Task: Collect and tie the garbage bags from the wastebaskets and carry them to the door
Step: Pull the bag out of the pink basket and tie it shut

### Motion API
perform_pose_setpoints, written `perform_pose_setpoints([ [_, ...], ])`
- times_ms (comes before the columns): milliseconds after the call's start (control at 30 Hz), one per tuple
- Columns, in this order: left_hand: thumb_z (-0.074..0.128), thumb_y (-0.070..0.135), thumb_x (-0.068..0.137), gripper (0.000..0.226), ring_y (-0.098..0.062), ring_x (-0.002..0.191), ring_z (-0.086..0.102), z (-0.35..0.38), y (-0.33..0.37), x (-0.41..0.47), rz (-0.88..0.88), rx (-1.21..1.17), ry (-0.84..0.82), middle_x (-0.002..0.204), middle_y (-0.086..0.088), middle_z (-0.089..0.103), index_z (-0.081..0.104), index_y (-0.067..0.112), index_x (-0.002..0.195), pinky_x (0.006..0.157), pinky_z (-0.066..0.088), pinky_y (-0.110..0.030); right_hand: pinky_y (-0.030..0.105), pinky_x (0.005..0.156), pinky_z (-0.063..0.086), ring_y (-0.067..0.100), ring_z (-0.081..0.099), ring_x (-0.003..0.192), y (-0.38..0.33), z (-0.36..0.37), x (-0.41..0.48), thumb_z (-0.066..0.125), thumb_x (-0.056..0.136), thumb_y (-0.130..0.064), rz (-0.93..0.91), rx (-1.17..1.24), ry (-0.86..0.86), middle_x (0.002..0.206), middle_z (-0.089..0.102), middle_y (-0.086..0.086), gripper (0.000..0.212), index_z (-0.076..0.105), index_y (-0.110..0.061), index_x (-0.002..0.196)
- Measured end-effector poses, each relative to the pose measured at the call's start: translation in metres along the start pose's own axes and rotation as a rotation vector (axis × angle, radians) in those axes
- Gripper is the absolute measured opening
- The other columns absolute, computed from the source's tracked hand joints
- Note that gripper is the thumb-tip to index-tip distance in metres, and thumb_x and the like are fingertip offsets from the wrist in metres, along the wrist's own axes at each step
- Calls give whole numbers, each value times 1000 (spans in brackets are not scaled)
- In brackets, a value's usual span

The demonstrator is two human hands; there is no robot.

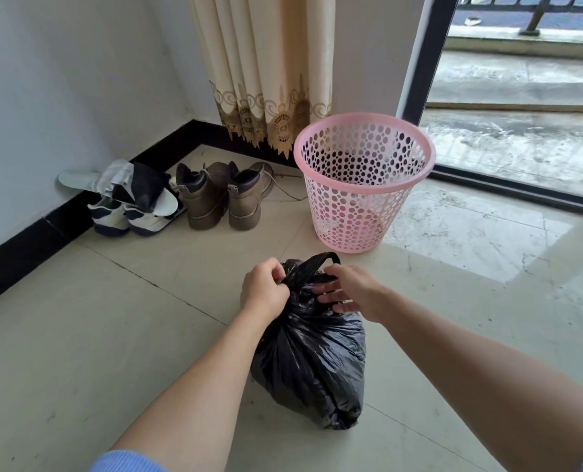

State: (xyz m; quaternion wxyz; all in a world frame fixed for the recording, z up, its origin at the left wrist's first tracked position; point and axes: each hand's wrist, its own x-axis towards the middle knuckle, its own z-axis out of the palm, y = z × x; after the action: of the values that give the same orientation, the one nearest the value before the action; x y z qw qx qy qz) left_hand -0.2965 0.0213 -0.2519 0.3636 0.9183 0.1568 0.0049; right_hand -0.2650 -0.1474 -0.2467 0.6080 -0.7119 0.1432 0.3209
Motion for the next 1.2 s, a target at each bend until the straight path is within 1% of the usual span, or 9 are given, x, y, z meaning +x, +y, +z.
perform_pose_setpoints([
  [167,74,-4,75,14,-17,63,62,-20,12,3,-225,-632,-370,76,-9,65,66,5,83,50,51,-21,27,55,45,15,61,60,-8,-17,6,46,100,-30,23,165,114,87,75,9,27,56,-10,113],
  [300,68,-7,79,13,-19,67,66,-28,8,0,-298,-824,-489,80,-13,68,65,1,87,56,56,-24,25,50,46,18,66,68,-9,-20,6,47,98,-29,37,225,99,86,74,11,28,56,-10,117],
  [400,69,-9,76,17,-20,65,58,-22,5,2,-348,-716,-442,81,-15,65,65,3,87,55,49,-25,27,53,47,18,68,70,-9,-17,5,48,99,-30,32,231,92,96,69,15,29,58,-9,116],
  [567,70,10,72,6,-24,75,58,-10,7,3,-181,0,-185,77,-7,64,66,12,68,66,43,-26,26,55,48,17,68,69,-6,-7,5,47,99,-30,22,138,61,92,72,12,34,58,-8,124],
  [667,61,6,76,8,-29,87,58,-10,8,0,-118,201,-66,92,-8,64,65,13,77,69,42,-28,28,59,46,16,67,69,-7,-2,1,46,100,-28,5,95,34,92,75,9,30,58,-12,121],
  [733,60,5,76,11,-28,86,57,-12,7,1,-108,176,-47,89,-6,62,61,16,74,69,40,-26,29,60,45,17,67,70,-8,-2,0,46,100,-27,-9,96,35,96,76,10,28,57,-13,121],
  [833,66,5,74,15,-19,60,50,-17,7,5,-132,-150,-228,64,-2,56,59,14,64,56,39,-24,27,57,46,18,68,70,-10,-9,1,46,99,-27,-8,134,83,98,76,12,27,56,-13,120],
  [1000,77,3,74,19,-13,58,54,-29,8,1,-206,-574,-548,64,-2,60,59,8,75,50,43,-21,29,58,45,14,64,56,-14,-17,-2,46,98,-23,-2,195,133,71,71,7,20,60,-13,90],
  [1200,71,1,80,11,-9,48,52,-33,5,1,-285,-743,-589,60,-3,59,62,5,74,42,45,-17,27,53,47,18,69,61,-22,-20,-3,44,97,-18,-34,348,176,74,71,8,23,62,-9,86],
])
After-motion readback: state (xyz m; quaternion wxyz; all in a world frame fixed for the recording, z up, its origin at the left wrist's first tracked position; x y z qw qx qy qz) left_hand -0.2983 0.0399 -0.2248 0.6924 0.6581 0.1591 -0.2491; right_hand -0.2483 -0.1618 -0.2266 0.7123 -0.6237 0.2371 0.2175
